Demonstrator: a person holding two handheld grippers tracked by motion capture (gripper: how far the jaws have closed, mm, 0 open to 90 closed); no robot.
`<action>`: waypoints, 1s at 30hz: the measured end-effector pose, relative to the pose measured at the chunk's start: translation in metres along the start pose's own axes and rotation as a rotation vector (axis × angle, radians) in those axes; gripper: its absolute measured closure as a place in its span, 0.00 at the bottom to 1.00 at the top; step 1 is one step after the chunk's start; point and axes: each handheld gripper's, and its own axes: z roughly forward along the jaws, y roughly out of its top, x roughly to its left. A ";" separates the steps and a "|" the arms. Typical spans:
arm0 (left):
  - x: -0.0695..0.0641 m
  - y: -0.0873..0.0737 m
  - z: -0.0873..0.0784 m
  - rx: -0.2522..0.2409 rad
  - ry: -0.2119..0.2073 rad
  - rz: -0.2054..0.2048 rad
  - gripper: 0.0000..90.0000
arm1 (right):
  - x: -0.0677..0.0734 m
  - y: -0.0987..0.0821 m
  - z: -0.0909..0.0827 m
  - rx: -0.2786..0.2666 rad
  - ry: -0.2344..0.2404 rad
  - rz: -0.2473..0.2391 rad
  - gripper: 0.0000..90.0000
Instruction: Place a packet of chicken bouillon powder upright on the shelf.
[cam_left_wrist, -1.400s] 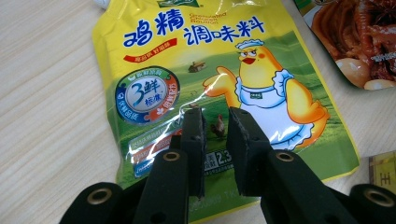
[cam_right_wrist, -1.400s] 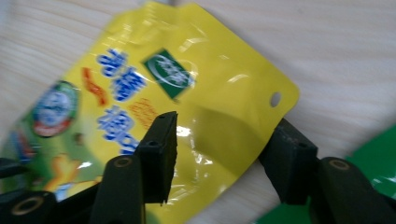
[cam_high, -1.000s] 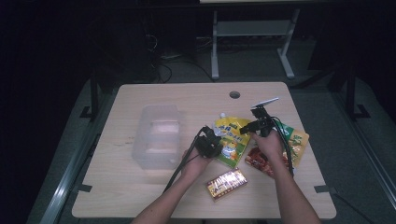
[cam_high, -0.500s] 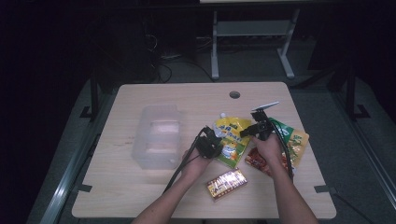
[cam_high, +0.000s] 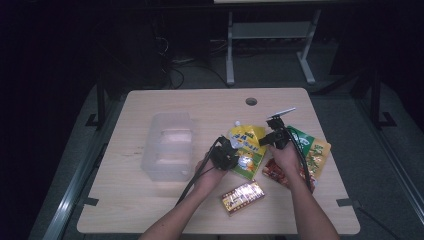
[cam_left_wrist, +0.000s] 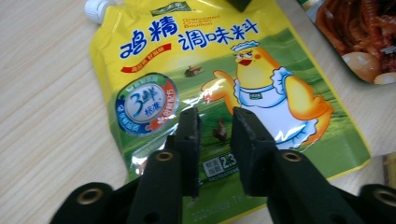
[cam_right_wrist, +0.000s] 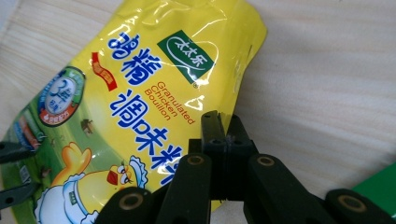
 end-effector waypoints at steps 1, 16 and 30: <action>0.001 0.000 0.000 0.002 0.003 -0.006 0.72 | 0.001 0.001 -0.001 -0.003 -0.003 -0.007 1.00; 0.000 0.003 -0.024 -0.069 -0.062 -0.023 0.57 | 0.018 0.009 -0.040 -0.098 -0.009 -0.094 1.00; -0.012 -0.013 -0.057 -0.157 -0.143 -0.034 0.53 | 0.061 0.017 -0.083 -0.203 0.015 -0.265 1.00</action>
